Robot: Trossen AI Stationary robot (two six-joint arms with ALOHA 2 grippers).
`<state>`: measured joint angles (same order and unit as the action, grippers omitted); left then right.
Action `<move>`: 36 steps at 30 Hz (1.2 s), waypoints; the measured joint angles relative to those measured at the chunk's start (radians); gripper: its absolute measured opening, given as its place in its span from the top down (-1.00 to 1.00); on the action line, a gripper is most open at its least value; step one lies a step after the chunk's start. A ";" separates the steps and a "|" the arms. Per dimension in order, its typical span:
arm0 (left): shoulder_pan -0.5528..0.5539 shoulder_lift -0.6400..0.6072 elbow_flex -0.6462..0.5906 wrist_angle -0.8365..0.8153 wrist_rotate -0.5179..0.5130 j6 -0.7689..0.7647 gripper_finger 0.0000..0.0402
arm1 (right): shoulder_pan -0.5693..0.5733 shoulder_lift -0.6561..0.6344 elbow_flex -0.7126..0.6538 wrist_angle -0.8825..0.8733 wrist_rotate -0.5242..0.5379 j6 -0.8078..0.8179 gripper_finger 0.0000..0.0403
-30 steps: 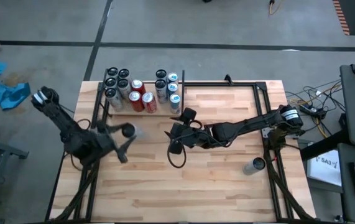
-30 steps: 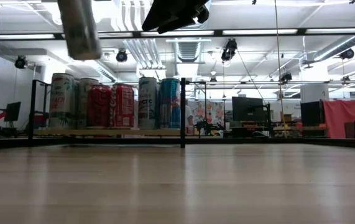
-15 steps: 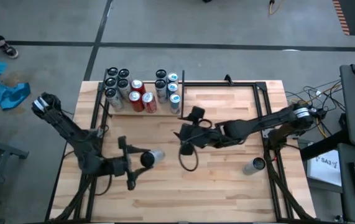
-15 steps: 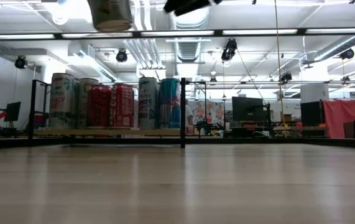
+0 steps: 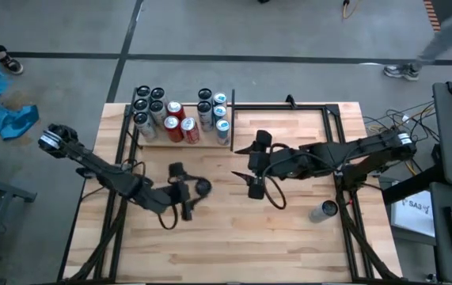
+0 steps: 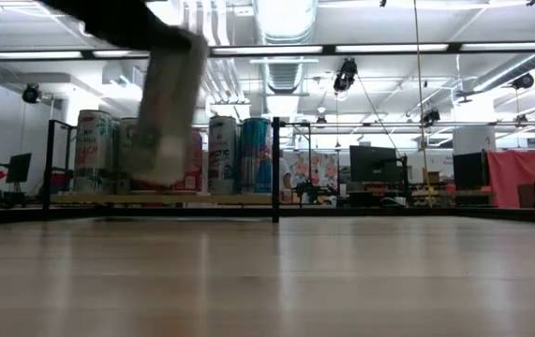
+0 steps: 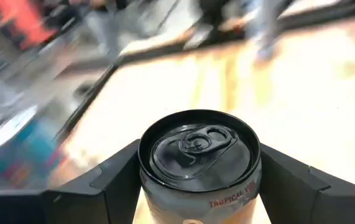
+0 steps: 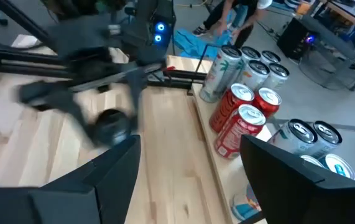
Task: Place canned beverage on shelf
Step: Put the white and yellow soda can on the shelf aligned with the other white and yellow soda cans
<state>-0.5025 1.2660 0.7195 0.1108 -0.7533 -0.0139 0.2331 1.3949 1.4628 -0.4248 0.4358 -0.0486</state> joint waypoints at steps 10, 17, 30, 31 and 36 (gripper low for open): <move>0.009 -0.246 -0.087 -0.691 -0.504 -0.673 -0.24 | 0.000 0.054 -0.002 0.042 0.001 -0.030 -0.30; 0.107 -0.410 -0.191 -0.741 -0.589 -0.666 -0.24 | -0.003 0.081 -0.002 0.123 0.002 -0.060 -0.31; 0.289 -0.576 -0.245 -0.649 -0.566 -0.514 -0.24 | -0.029 0.081 -0.002 0.169 0.009 -0.060 -0.29; 0.298 -0.580 -0.245 -0.649 -0.566 -0.526 -0.24 | -0.030 0.081 -0.002 0.170 0.009 -0.060 -0.29; 0.344 -0.575 -0.253 -0.648 -0.570 -0.587 -0.24 | -0.036 0.081 -0.002 0.171 0.009 -0.060 -0.29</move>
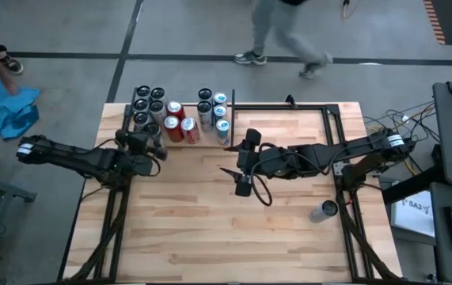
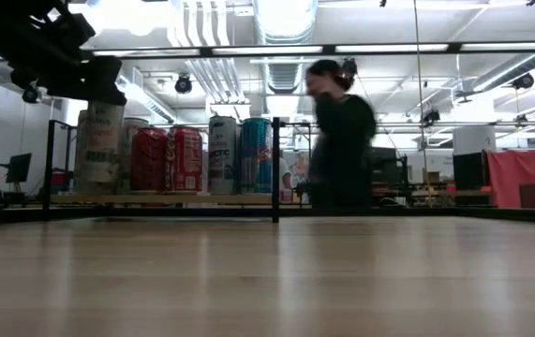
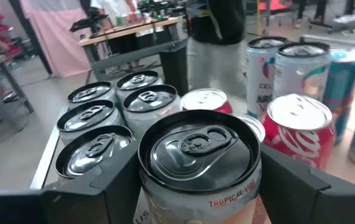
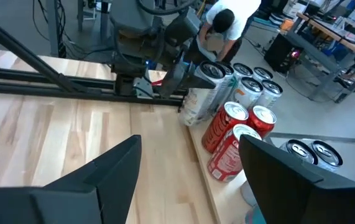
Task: Place canned beverage on shelf
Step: Put the white and yellow soda can on the shelf aligned with the other white and yellow soda cans
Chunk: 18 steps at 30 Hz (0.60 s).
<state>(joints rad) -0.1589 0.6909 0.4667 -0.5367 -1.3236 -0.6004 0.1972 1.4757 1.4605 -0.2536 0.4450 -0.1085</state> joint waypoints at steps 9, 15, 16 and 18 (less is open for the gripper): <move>0.048 0.057 0.000 0.070 -0.003 -0.047 -0.24 | 0.000 0.000 0.000 0.000 0.000 -0.005 -0.29; 0.109 0.102 0.000 0.089 -0.001 -0.048 -0.24 | 0.000 0.000 0.000 -0.002 0.000 -0.005 -0.29; 0.117 0.110 0.000 0.093 0.000 -0.049 -0.24 | 0.000 0.000 0.000 -0.002 0.000 -0.005 -0.29; 0.124 0.126 0.001 0.099 0.005 -0.049 -0.24 | 0.000 0.000 0.000 -0.003 0.000 -0.005 -0.29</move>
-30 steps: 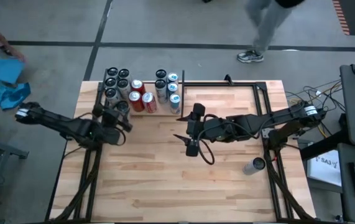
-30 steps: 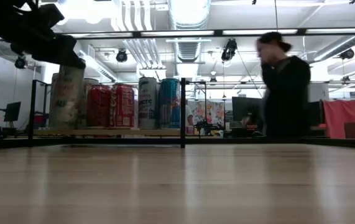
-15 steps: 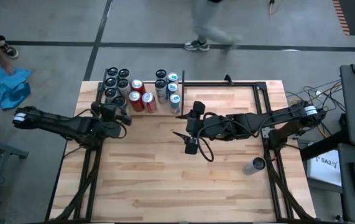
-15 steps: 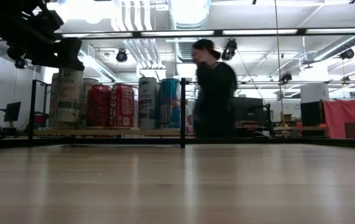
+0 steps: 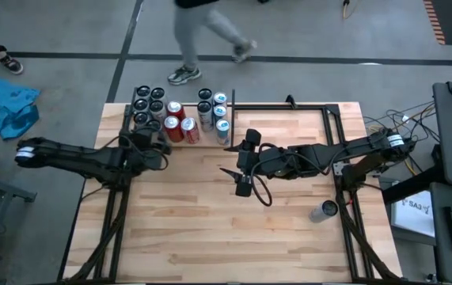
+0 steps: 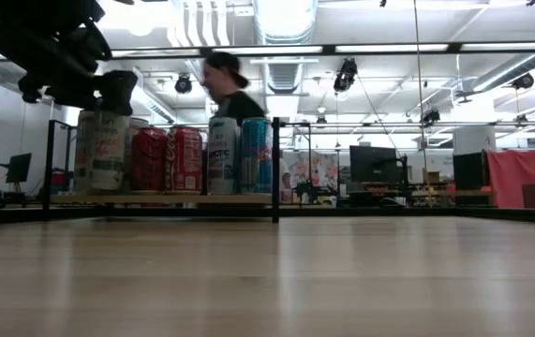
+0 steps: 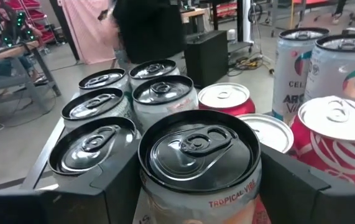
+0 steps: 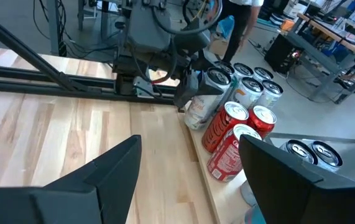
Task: Place canned beverage on shelf
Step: Put the white and yellow soda can on the shelf aligned with the other white and yellow soda cans
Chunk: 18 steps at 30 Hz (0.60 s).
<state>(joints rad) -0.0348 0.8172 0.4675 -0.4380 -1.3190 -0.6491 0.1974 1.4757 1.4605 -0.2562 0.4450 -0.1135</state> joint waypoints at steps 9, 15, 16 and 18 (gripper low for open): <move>0.019 0.070 0.001 0.061 -0.006 0.001 -0.24 | 0.000 0.000 0.000 0.000 0.000 -0.002 -0.29; 0.061 0.102 0.001 0.076 -0.006 -0.007 -0.24 | 0.000 0.000 0.000 0.000 0.000 -0.002 -0.29; 0.064 0.107 0.001 0.080 -0.006 -0.007 -0.24 | 0.000 0.000 0.000 0.000 0.000 -0.002 -0.29; 0.066 0.116 0.001 0.088 -0.007 -0.007 -0.25 | 0.000 0.000 0.000 0.000 0.000 -0.001 -0.29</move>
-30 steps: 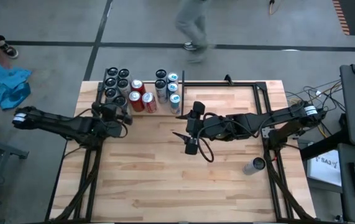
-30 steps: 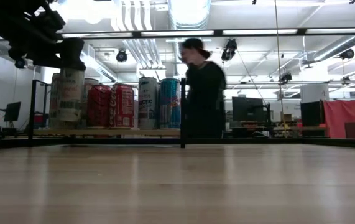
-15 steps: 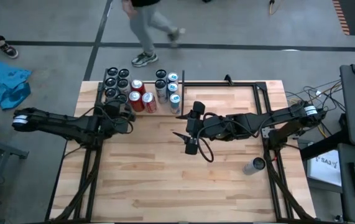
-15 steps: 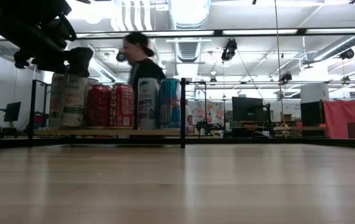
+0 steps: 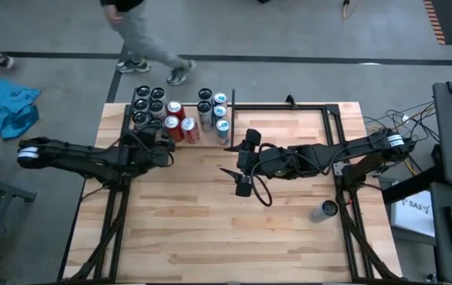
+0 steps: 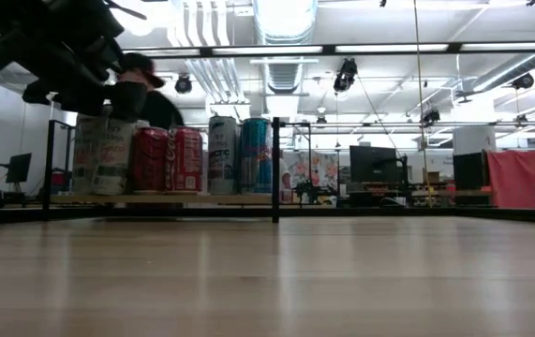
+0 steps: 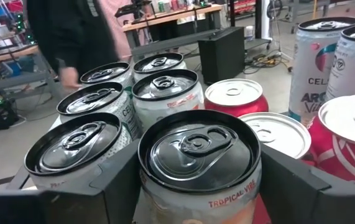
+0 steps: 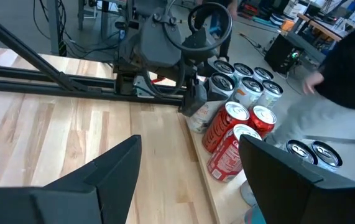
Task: Place canned beverage on shelf
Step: Put the white and yellow soda can on the shelf aligned with the other white and yellow soda cans
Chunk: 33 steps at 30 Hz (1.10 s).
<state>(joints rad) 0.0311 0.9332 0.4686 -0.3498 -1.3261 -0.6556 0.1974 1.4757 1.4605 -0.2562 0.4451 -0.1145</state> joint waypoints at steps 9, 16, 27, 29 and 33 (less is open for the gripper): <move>0.000 0.029 0.000 0.022 -0.011 0.000 -0.40 | 0.000 0.000 0.000 0.000 0.000 -0.001 -0.29; 0.000 0.020 0.000 0.031 -0.030 0.000 -0.42 | 0.000 0.000 0.000 -0.001 0.000 -0.001 -0.29; 0.000 0.017 0.010 0.034 -0.050 -0.008 -0.43 | 0.000 0.000 0.000 -0.003 0.000 -0.001 -0.29; 0.000 0.017 0.010 0.034 -0.053 -0.008 -0.43 | 0.000 0.000 0.000 -0.003 0.000 -0.001 -0.29; 0.000 0.017 0.010 0.034 -0.056 -0.008 -0.43 | 0.000 0.000 0.000 -0.003 0.000 -0.001 -0.29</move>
<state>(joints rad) 0.0311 0.9501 0.4782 -0.3157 -1.3820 -0.6640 0.1974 1.4757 1.4605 -0.2588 0.4454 -0.1154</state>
